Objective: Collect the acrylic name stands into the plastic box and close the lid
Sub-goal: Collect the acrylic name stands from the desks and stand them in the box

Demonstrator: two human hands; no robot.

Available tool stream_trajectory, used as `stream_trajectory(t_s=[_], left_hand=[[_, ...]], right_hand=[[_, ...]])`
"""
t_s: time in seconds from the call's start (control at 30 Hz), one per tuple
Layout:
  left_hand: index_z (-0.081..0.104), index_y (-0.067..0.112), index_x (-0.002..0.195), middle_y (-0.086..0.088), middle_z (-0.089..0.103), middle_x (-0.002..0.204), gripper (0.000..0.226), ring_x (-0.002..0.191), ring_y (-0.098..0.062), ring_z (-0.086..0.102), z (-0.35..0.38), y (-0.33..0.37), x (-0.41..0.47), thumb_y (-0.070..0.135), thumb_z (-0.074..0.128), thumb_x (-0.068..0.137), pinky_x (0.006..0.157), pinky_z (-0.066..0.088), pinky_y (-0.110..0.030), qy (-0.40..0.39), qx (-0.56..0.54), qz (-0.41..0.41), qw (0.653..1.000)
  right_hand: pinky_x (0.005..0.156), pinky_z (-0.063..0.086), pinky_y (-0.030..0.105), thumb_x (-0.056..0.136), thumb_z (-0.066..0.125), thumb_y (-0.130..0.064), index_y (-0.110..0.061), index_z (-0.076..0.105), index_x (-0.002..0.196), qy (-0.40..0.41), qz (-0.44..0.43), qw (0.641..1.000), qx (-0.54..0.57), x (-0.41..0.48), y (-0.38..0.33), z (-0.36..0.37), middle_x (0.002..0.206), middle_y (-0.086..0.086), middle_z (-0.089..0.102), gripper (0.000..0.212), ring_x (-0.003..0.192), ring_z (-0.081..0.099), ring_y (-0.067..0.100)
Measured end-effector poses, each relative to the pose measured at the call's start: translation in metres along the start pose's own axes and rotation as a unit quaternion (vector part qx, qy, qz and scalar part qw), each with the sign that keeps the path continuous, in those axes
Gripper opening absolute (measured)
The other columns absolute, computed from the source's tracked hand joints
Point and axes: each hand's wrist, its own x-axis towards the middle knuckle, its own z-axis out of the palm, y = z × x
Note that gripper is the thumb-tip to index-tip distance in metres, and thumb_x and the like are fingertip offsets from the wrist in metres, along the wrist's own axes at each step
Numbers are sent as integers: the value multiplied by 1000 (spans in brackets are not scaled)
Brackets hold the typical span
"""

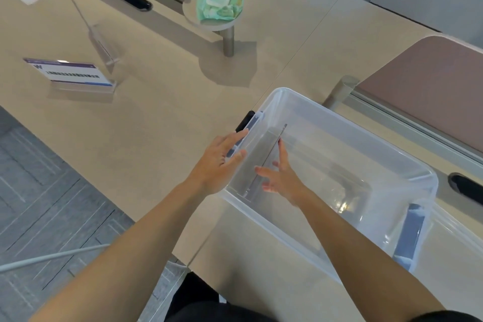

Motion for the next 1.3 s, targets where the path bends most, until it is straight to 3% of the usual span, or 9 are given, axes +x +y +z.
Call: stream_trajectory(t_s=[0.23,0.37,0.6,0.73,0.83,0.97,1.1,1.2,1.3], left_hand=[[44,45,140,13,42,137,48,121,9,40,1,-4,2,32,40,93,89,26,4,1,-42,-1,999],[43,49,139,12,41,137,48,125,3,40,1,-6,3,30,40,95,94,28,-7,-1,-51,-1,999],[44,52,137,14,40,141,49,128,3,39,1,-5,3,32,42,92,97,29,-10,1,-55,-3,998],[43,50,139,15,39,141,47,128,6,37,1,-6,4,25,45,98,96,29,-10,-1,-48,-4,999],[43,49,139,16,39,141,47,126,9,37,1,-5,3,25,45,98,96,29,-10,-2,-44,-3,999],[44,50,137,16,39,140,47,120,14,39,1,-4,3,28,45,96,94,30,-9,-1,-53,-7,999],[43,50,138,17,41,136,46,115,6,45,1,-3,3,27,46,99,93,34,-13,3,-25,-8,1000],[39,52,139,14,42,132,46,118,-6,43,-1,-1,2,46,41,94,100,34,-23,0,57,-3,998],[44,42,140,4,44,135,48,130,-17,32,-4,5,-3,48,42,92,106,25,-30,27,142,10,989]], right_hand=[[95,54,47,83,79,-21,-60,4,148,-1,-13,1000,-4,5,-5,5,158,8,21,106,124,35,16],[91,57,44,85,77,-20,-59,3,149,-1,-20,1000,-7,7,-8,7,159,10,20,105,103,50,6],[88,56,44,85,77,-20,-57,2,149,3,-13,1000,1,9,-10,12,162,9,17,104,142,31,29],[84,58,44,85,77,-21,-58,2,148,8,-18,1000,-1,13,-10,15,162,6,16,105,145,25,33],[94,54,53,85,77,-21,-58,2,148,12,-12,1000,1,14,-10,17,161,8,18,105,143,29,34],[95,52,56,85,77,-20,-56,2,148,20,-16,1000,6,16,-11,19,157,5,22,104,134,37,32],[93,54,54,85,77,-20,-57,2,148,14,-12,1000,-4,15,-12,18,157,5,22,105,123,41,27],[86,57,47,87,75,-31,-57,-2,148,11,2,999,-49,8,-18,17,157,7,24,101,124,52,35],[86,55,44,91,67,-39,-38,8,153,52,-11,995,-81,-8,-34,6,138,11,44,85,110,61,35]])
